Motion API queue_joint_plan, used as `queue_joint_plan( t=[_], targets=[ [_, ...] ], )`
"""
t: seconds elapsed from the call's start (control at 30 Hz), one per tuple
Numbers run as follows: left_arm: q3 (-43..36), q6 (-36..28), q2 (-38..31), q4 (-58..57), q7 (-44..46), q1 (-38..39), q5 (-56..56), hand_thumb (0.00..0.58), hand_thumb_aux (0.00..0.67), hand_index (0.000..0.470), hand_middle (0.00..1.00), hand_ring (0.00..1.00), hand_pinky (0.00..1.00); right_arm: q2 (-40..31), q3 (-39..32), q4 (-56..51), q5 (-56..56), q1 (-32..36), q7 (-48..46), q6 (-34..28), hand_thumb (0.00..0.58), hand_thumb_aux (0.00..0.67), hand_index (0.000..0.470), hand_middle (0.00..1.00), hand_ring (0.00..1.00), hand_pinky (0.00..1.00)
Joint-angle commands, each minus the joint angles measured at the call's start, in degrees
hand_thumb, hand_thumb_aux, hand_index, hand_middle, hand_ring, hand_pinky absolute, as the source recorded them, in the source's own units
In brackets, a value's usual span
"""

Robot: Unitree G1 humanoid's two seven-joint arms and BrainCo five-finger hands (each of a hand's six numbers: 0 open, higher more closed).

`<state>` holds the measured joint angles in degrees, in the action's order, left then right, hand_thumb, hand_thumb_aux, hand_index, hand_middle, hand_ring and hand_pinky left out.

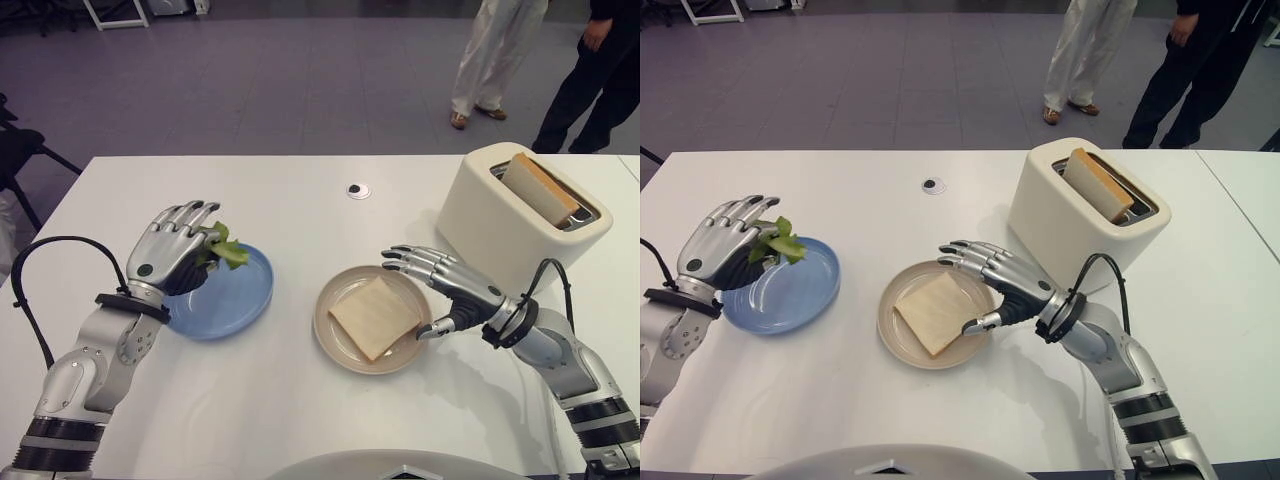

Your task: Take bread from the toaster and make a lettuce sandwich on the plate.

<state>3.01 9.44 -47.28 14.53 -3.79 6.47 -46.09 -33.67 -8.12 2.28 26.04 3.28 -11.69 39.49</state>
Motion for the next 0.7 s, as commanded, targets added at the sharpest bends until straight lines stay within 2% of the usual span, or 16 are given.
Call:
queue_joint_plan(
  t=[0.03, 0.17, 0.37, 0.7],
  targets=[
    [-5.1, -0.2, 5.4, 9.3, 4.4, -1.7, -0.4, 0.580, 0.670, 0.470, 0.00, 0.00, 0.00, 1.3, 5.3, -0.9, -3.6, 1.5, 2.9, -3.4, 0.000, 0.000, 0.000, 0.00, 0.00, 0.00],
    [-13.8, 1.3, 12.2, 9.6, 7.1, -4.7, -2.5, 0.580, 0.670, 0.470, 0.00, 0.00, 0.00, 2.4, 8.8, -1.8, -7.4, 1.8, 4.5, -6.2, 0.000, 0.000, 0.000, 0.00, 0.00, 0.00],
    [-26.3, 3.9, 20.2, 2.0, 6.9, -9.4, -10.5, 0.580, 0.670, 0.470, 0.00, 0.00, 0.00, 3.2, 8.5, -1.8, -8.4, 1.5, 4.2, -6.7, 0.000, 0.000, 0.000, 0.00, 0.00, 0.00],
    [-31.7, 4.6, 22.8, -5.9, 4.5, -11.6, -15.8, 0.580, 0.670, 0.470, 0.00, 0.00, 0.00, 4.0, 7.5, -1.8, -8.6, 1.3, 2.9, -6.4, 0.000, 0.000, 0.000, 0.00, 0.00, 0.00]
  ],
)
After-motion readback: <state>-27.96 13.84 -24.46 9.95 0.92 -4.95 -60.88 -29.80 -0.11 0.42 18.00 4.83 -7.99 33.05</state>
